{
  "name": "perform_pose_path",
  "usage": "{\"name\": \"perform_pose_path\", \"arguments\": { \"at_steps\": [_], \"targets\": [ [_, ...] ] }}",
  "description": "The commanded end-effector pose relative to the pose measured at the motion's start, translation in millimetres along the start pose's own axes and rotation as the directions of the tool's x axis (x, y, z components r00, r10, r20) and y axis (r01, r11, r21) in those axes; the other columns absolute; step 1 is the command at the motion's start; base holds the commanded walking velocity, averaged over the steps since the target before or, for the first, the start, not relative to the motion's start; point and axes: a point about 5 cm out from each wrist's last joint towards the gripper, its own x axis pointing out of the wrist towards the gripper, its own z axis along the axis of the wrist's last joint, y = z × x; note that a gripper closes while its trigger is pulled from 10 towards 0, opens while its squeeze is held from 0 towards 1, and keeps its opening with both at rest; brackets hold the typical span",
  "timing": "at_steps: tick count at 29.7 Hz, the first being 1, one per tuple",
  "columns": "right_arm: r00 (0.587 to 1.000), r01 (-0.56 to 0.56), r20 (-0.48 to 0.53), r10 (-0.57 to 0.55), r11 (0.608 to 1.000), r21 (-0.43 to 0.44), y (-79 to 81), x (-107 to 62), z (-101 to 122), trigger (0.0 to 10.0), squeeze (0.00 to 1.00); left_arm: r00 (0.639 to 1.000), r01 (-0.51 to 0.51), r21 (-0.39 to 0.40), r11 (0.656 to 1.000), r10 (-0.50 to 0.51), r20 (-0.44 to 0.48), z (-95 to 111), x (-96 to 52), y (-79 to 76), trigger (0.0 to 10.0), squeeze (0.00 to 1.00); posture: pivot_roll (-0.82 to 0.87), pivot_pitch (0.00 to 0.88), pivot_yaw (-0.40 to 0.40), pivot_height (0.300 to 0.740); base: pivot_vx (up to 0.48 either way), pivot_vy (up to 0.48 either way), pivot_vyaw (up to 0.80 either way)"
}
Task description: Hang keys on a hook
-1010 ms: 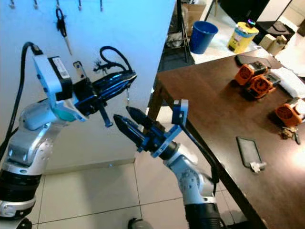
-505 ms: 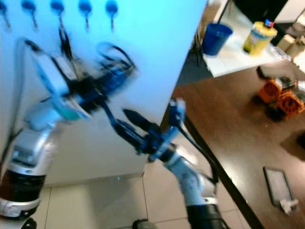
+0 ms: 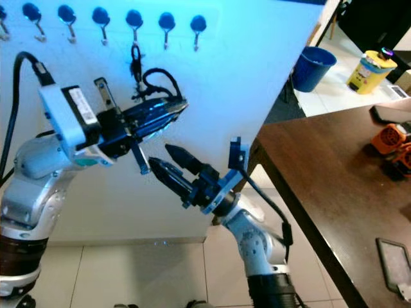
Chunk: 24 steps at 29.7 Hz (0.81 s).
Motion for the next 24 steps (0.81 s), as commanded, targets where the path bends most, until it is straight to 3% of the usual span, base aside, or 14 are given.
{"name": "perform_pose_path", "arguments": {
  "at_steps": [1,7,14,19,24],
  "targets": [
    [1.0,0.018,-0.004,-0.018,1.0,-0.004,-1.6,-3.5,-0.9,10.0,0.0,1.0,-0.017,0.063,0.998,0.018,-0.017,-1.1,8.5,-1.6,10.0,0.0,-0.04,0.08,-0.013,0.74,0.0,0.0,0.0],
    [0.999,0.043,-0.003,-0.043,0.999,-0.01,-4.1,-3.1,-0.9,10.0,0.0,0.997,-0.029,0.145,0.989,0.038,-0.066,-10.4,21.4,-5.5,10.0,0.0,-0.04,0.079,-0.015,0.74,0.0,0.0,0.0],
    [0.998,0.056,-0.005,-0.056,0.998,-0.013,-5.5,-2.8,-1.1,10.0,0.0,0.996,-0.02,0.151,0.988,0.033,-0.08,-14.7,29.1,-8.8,10.0,0.0,-0.04,0.082,-0.016,0.74,0.0,0.0,0.0],
    [0.997,0.083,0.007,-0.083,0.996,-0.019,-5.6,-2.9,-1.5,10.0,0.0,0.994,-0.055,0.137,0.989,0.068,-0.09,-24.7,50.2,-10.0,10.0,0.0,-0.07,0.091,0.003,0.74,0.0,0.0,0.0],
    [0.995,0.098,0.011,-0.097,0.995,-0.017,-5.1,-5.1,-3.4,10.0,0.0,0.994,-0.078,0.143,0.987,0.089,-0.07,-25.1,59.6,-9.0,10.0,0.0,-0.08,0.098,0.01,0.74,0.0,0.0,0.0]
  ]
}}
